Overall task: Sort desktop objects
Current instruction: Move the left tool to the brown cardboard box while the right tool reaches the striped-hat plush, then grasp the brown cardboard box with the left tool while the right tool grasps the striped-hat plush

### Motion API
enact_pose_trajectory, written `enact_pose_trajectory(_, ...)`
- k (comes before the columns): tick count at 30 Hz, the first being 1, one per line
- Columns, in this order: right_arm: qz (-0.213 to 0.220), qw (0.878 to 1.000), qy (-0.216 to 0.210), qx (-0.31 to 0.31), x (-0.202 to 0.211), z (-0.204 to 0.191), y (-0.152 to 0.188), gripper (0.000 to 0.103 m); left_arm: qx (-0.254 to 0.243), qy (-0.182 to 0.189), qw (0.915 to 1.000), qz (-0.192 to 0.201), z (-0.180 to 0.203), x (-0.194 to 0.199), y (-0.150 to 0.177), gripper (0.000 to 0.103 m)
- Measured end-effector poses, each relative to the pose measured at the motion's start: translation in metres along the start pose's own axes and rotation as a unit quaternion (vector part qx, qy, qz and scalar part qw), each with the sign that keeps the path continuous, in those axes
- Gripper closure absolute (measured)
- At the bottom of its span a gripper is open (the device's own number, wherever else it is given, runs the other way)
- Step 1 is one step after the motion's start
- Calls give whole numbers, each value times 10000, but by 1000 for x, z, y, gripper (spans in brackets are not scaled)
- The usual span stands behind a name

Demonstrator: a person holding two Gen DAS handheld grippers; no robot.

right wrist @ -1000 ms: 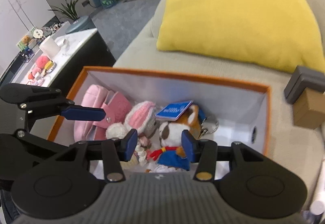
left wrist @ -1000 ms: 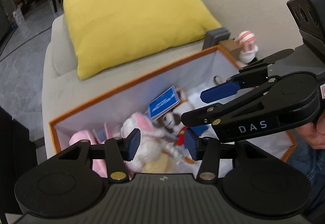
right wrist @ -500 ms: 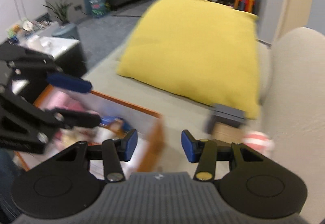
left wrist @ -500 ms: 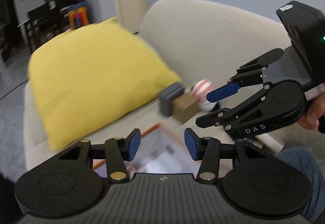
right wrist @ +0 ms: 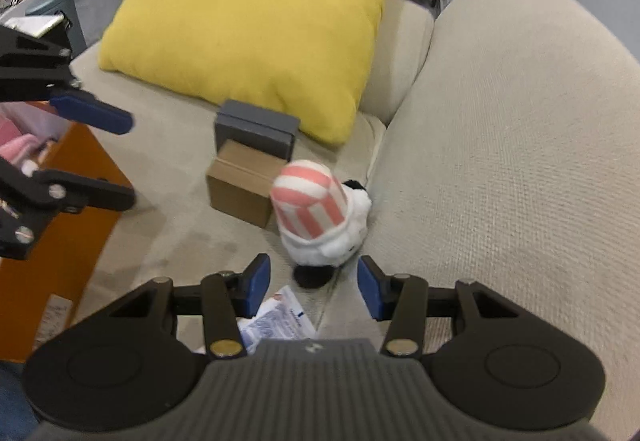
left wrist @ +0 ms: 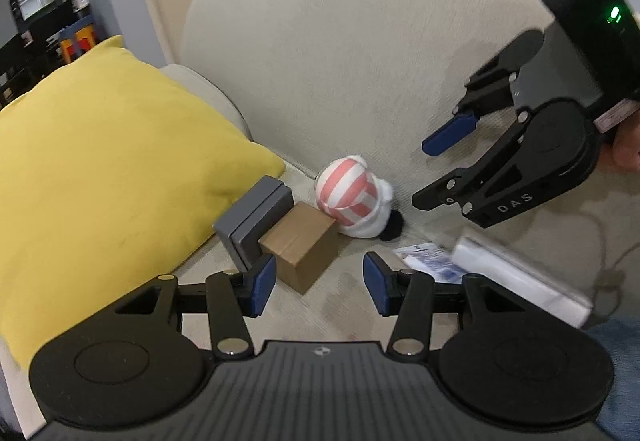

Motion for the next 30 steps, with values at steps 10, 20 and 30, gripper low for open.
enact_pose_trajectory(10,-150,9984,-239,499,-45,-8,-22,45,-740,175,9968,-236,-6,-57,-5,45)
enact_pose_trajectory(20,-62,9984,-189,537,-66,-3,-31,47,-983,312,9934,-507,-16,-88,-7,45)
enact_pose_trajectory(30,-496,9958,-770,-75,-42,8,-34,57,-1092,328,9840,-1372,-22,-116,-7,38)
Point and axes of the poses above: each gripper's, at about its wrist camera, not at the fingertips, and x roughly against the way its jaws point, z to its right, y to its underside, the point moved 4 cm from there along -x, roughly the way its jaws point, and after that the axes turned 2 degrees about x, right-handed, at the moved point
